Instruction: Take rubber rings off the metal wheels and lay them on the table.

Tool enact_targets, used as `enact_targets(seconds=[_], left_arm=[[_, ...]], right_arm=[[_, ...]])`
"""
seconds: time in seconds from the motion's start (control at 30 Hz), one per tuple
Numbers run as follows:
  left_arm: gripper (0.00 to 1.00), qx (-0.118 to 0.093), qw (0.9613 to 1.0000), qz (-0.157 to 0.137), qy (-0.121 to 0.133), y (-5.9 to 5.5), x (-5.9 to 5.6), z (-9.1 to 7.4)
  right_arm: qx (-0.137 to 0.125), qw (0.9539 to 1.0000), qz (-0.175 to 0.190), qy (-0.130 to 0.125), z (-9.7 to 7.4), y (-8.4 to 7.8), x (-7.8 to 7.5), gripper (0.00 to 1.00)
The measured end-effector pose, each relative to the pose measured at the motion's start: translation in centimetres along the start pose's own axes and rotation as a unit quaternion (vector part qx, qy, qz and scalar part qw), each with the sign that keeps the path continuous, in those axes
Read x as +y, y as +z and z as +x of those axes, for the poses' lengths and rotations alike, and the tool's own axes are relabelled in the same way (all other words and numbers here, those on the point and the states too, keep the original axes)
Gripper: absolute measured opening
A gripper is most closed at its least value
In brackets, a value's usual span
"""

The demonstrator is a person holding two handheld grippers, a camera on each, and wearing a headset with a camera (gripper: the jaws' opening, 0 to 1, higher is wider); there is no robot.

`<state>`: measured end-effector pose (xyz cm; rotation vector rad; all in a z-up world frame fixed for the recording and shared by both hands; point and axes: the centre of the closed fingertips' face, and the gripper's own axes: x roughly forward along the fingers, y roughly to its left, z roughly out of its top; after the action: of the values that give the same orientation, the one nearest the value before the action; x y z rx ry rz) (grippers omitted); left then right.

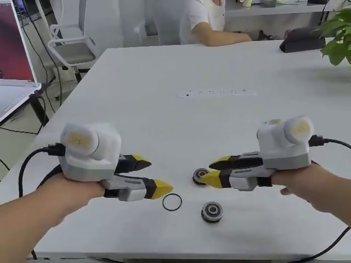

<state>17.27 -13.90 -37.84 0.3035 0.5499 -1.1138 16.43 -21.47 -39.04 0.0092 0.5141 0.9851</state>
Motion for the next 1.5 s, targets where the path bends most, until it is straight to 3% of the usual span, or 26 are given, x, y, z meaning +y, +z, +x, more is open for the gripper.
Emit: enact_targets(seconds=[0.4, 0.73, 0.93, 1.17, 1.5], left_arm=[[0.45, 0.008, 0.9992, 0.021, -0.033, 0.9, -2.0, 3.1], [0.43, 0.02, 0.9976, 0.032, -0.058, 0.6, -3.6, 5.2], [0.4, 0.034, 0.9957, 0.034, -0.079, -0.2, -4.9, 6.4], [0.39, 0.047, 0.9936, 0.046, -0.092, -1.2, -5.9, 7.6], [0.29, 0.074, 0.9892, 0.067, -0.108, -2.6, -6.9, 8.9]], right_arm=[[0.009, 0.9999, 0.011, 0.005, -2.6, -2.2, -0.6, 0.3], [0.025, 0.9994, 0.022, 0.002, -3.4, -5.0, -0.9, 0.31], [0.045, 0.9988, 0.018, 0.005, -3.0, -6.8, -1.1, 0.3], [0.057, 0.9982, 0.008, 0.018, -2.3, -7.5, -0.3, 0.3], [0.067, 0.9973, 0.004, 0.029, -1.5, -8.3, -0.1, 0.3]])
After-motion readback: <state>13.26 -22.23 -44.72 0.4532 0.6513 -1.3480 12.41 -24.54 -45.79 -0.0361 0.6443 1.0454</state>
